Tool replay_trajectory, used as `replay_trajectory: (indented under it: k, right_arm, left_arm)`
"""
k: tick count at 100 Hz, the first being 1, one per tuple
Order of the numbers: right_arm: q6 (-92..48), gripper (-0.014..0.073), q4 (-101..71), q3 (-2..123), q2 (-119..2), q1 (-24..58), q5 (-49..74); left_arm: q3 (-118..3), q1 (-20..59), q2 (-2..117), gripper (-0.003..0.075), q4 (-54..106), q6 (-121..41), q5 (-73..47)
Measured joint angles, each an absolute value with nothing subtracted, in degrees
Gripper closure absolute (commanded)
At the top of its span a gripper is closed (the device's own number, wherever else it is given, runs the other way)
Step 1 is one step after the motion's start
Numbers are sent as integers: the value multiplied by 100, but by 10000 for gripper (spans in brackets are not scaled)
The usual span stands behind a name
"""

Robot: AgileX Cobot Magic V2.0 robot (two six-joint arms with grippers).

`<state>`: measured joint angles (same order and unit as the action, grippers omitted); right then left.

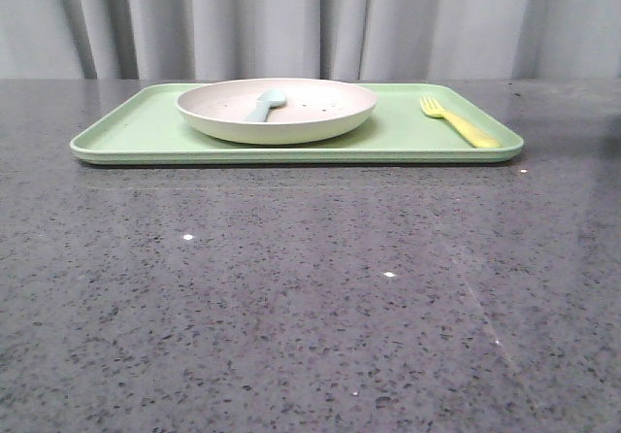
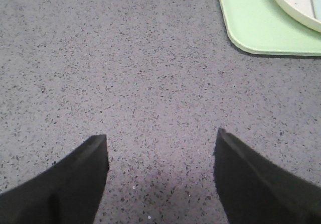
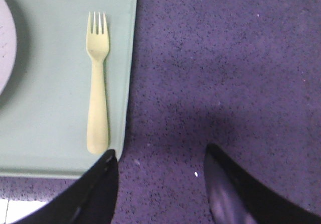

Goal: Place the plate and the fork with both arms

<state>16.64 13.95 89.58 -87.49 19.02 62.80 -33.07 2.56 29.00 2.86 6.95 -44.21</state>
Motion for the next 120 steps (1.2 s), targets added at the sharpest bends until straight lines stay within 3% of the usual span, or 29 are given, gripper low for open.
replay_trajectory:
  k: [33, 70, 107, 120]
  right_arm:
    - [1664, 195, 1421, 6893, -6986, 1853, 5716]
    - [1664, 195, 1455, 5026, -4955, 1148, 5452]
    - [1664, 202, 1455, 4055, -3471, 1111, 5464]
    - [1664, 265, 1455, 4033, -3433, 1111, 5464]
  left_arm:
    - [-3307, 256, 2900, 282, 286, 695, -4421]
    - [-3307, 256, 2900, 282, 286, 695, -4421]
    - [-3307, 256, 2900, 282, 277, 695, -4421]
    - [-3307, 256, 2900, 282, 277, 695, -4421]
